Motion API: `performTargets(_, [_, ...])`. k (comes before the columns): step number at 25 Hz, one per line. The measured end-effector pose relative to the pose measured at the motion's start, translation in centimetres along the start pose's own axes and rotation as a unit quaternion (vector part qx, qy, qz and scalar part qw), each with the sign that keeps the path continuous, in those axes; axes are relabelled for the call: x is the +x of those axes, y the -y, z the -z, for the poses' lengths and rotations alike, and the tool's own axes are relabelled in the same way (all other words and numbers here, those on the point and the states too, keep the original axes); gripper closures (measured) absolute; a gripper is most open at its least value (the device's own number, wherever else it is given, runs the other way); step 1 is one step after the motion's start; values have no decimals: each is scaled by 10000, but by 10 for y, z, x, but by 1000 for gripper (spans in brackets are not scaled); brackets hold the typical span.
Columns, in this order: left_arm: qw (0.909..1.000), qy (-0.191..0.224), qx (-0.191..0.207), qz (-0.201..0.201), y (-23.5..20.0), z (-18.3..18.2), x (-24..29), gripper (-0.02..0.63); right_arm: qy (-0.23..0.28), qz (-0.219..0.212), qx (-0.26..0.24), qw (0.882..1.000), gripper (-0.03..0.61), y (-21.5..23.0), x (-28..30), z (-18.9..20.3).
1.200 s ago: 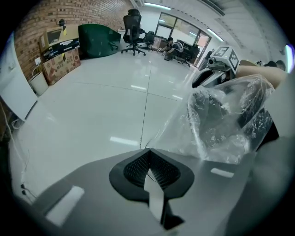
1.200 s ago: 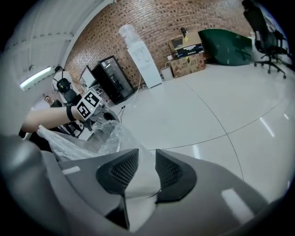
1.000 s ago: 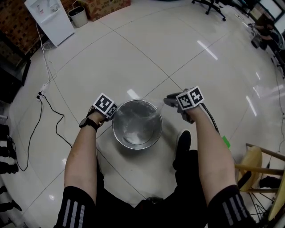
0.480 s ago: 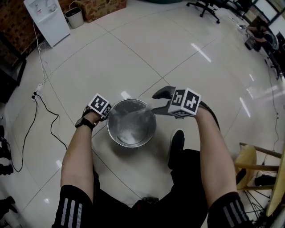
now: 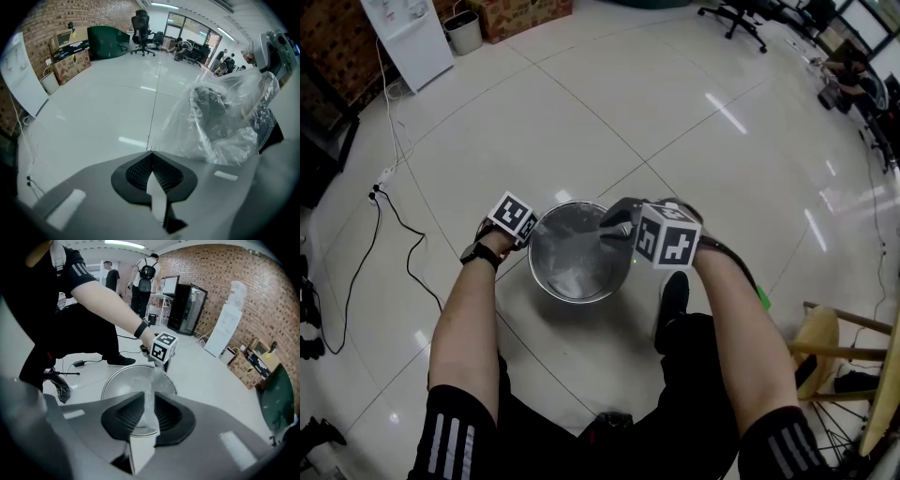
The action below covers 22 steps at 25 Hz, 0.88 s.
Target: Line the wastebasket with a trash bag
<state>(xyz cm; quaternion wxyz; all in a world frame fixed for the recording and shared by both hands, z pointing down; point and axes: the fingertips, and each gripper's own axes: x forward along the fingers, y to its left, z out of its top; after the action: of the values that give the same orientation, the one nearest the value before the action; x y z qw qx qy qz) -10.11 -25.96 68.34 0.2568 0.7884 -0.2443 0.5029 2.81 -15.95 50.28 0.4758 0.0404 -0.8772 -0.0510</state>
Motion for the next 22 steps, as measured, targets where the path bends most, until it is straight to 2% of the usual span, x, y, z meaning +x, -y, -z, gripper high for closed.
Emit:
performTargets(2, [10000,-11,22,-15,-1,1,0,620,-44,-159,173,9997,571,-7,-3,12])
performTargets(9, [10000,-56,50,3,-3,6,-1,618,-213,-706,1029,9920,571,-25,-25,70])
performTargets(16, [9999,-113,65,-74,-6,12,-2,618,-434,-1489,1625,9744,571,-62,-16,120])
performTargets(19, [9999,-143,12,-97,-9,16,-2,618,-584,-1557,1864,9683,571,-70,3,148])
performTargets(22, [9998,-202,27,-71,-8,20,0,618,-494,-1567,2111,9636,571,-74,29,161])
